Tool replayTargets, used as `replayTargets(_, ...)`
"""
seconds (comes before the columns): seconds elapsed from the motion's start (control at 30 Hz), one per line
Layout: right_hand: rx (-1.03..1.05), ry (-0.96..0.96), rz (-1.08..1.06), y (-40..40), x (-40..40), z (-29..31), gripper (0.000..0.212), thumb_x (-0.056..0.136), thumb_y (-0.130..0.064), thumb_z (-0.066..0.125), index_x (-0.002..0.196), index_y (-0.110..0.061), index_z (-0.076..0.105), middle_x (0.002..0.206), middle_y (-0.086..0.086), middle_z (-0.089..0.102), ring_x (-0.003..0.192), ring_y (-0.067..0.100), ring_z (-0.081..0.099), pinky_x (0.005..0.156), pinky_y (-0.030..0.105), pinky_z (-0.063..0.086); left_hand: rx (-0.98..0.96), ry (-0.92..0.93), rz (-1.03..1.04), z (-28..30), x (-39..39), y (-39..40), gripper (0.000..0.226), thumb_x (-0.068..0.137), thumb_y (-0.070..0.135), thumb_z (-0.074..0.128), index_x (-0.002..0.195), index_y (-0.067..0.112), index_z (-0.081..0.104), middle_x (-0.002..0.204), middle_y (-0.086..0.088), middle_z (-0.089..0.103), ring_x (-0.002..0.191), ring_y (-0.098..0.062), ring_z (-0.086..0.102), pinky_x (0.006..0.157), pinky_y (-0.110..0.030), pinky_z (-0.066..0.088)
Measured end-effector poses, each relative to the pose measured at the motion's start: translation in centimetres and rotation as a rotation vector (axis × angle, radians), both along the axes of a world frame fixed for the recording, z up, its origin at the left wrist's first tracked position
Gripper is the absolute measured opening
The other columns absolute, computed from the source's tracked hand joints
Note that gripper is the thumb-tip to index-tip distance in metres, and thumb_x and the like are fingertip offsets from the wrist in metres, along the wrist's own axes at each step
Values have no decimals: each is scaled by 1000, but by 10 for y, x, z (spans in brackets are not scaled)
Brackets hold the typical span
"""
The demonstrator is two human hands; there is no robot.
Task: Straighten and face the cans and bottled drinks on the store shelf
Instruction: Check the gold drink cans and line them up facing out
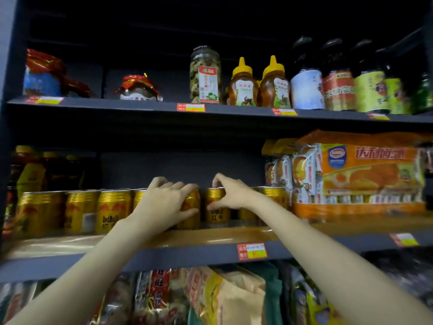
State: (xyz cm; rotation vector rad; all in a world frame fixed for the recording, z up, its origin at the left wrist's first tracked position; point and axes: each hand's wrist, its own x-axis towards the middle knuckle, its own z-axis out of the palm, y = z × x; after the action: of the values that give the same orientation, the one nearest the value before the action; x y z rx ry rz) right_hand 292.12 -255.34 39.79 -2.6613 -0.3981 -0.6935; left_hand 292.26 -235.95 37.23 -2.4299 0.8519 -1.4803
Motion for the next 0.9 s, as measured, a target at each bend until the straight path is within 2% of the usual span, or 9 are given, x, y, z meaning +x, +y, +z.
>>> replayTargets(0.07,98,-88,21,-1,-8,-8,50,75,-32,78,107,-26,40,112,0,51,105,18,49,78,30,47,-26,28,4,-4,4,-1,55,90,54,44,139,28,37,123,4,58,114,-19,55,102,-35,27)
replayTargets(0.23,282,-385,47,-8,-58,-12,66,72,-25,81,119,-33,36,123,-2,45,111,15,47,83,27,43,-187,0,-87,-15,-3,-2,45,94,34,48,137,21,44,126,-2,58,118,-23,52,103,-37,25)
replayTargets(0.37,575,-436,219,-13,-98,-23,65,74,-22,79,118,-39,34,113,-13,45,100,7,53,70,16,50,-502,65,-484,-31,-27,-4,41,92,32,52,132,24,48,128,3,55,121,-13,47,107,-32,23)
replayTargets(0.43,726,-408,279,-10,-112,-31,63,74,-23,78,119,-39,37,112,-12,48,97,7,56,67,16,53,-530,225,-704,-39,-47,-9,49,87,48,53,131,30,42,123,12,54,115,3,47,101,-20,35)
replayTargets(0.5,890,-313,370,-6,-121,-37,61,70,-26,77,119,-37,42,114,-5,51,99,12,59,74,24,55,-546,492,-884,-43,-65,-14,59,80,50,63,130,36,34,120,19,51,111,11,48,89,-8,41)
replayTargets(0.63,1135,-61,578,2,-129,-44,62,63,-20,73,120,-27,48,115,7,55,100,23,63,75,34,58,-747,770,-1122,-35,-74,-9,56,73,29,68,122,38,41,116,5,55,110,-9,59,77,-21,52)
replayTargets(0.7,1133,-11,595,5,-129,-49,65,63,-17,73,123,-25,49,118,11,54,102,27,63,74,36,58,-810,871,-1178,-32,-77,-5,53,73,24,68,120,33,45,116,0,55,103,-16,65,72,-25,54)
replayTargets(0.8,1122,-9,637,7,-127,-55,67,61,-19,75,123,-27,51,121,10,53,104,28,63,76,38,57,-922,1122,-1211,-32,-77,2,61,65,22,72,120,29,47,120,-6,57,97,-24,67,79,-36,57)
replayTargets(0.9,1019,-67,634,7,-122,-58,71,59,-21,78,122,-34,50,124,4,54,108,23,62,82,37,56,-920,1222,-1195,-32,-75,10,63,65,18,72,123,22,48,117,-10,63,99,-24,67,84,-35,55)
